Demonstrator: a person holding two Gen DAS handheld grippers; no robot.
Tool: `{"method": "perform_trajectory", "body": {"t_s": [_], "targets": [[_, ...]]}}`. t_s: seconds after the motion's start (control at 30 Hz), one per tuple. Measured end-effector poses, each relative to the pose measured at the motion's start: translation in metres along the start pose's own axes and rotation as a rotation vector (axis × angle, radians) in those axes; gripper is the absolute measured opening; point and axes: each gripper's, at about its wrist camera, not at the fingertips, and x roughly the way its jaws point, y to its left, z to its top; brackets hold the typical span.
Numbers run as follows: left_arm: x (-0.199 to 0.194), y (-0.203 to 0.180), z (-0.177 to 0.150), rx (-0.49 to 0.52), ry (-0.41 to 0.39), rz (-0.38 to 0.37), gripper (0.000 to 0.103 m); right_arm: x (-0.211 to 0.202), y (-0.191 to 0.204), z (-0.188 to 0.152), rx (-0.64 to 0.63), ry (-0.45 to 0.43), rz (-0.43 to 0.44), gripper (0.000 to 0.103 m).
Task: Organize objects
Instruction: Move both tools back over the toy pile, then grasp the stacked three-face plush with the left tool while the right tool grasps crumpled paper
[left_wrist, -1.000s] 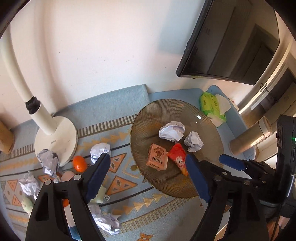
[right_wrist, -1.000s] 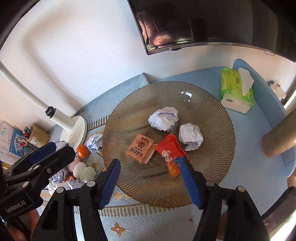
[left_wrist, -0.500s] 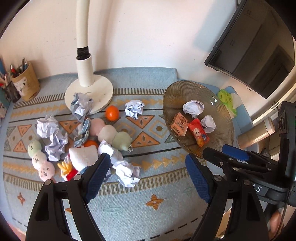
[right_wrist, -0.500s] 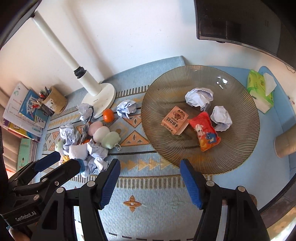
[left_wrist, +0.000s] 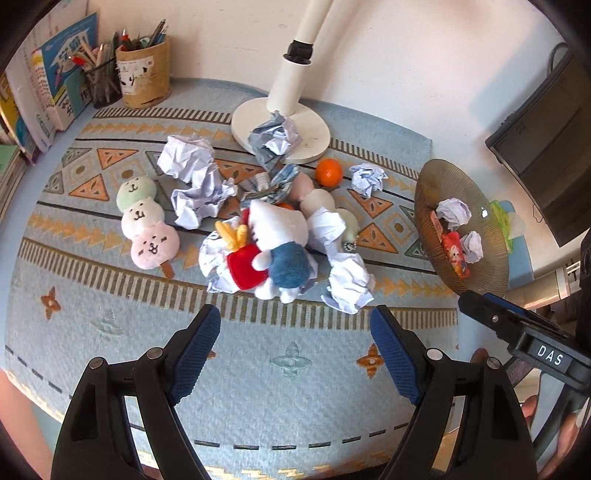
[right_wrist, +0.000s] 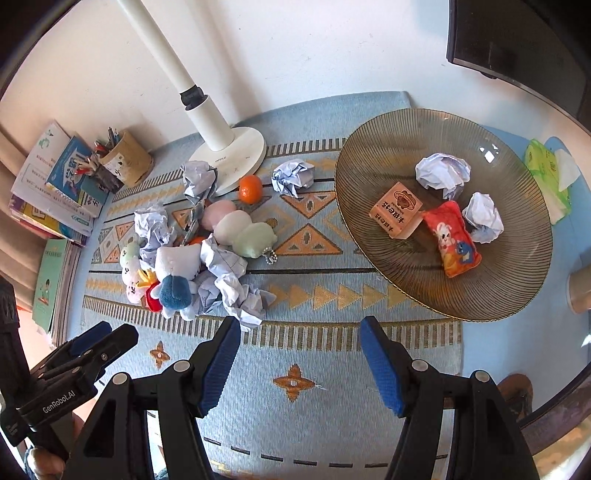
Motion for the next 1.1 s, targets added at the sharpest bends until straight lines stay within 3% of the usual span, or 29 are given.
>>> {"method": "perform_trajectory", "body": {"t_s": [0.27, 0.5, 0.67, 0.9, 1.1], "targets": [[-0.004, 0.102, 0.024, -0.136, -0.008, 0.000, 0.082, 0.023, 0.061, 0.016, -0.007, 0.011, 0.013, 0.065], [0.014, 0.164, 0.056, -0.168, 0.040, -0.023, 0.082, 0.066, 0.133, 0.027, -0.087, 0.068, 0.077, 0.065], [0.046, 0.165, 0.075, -0.098, 0.101, -0.039, 0.082, 0.107, 0.167, 0.062, -0.073, 0.145, 0.187, 0.065], [0.094, 0.147, 0.084, 0.007, 0.199, -0.033, 0.082, 0.178, 0.188, 0.094, -0.034, 0.310, 0.155, 0.065], [0.106, 0.136, 0.089, 0.047, 0.182, -0.011, 0.080, 0.217, 0.193, 0.099, -0.029, 0.382, 0.171, 0.066]]}}
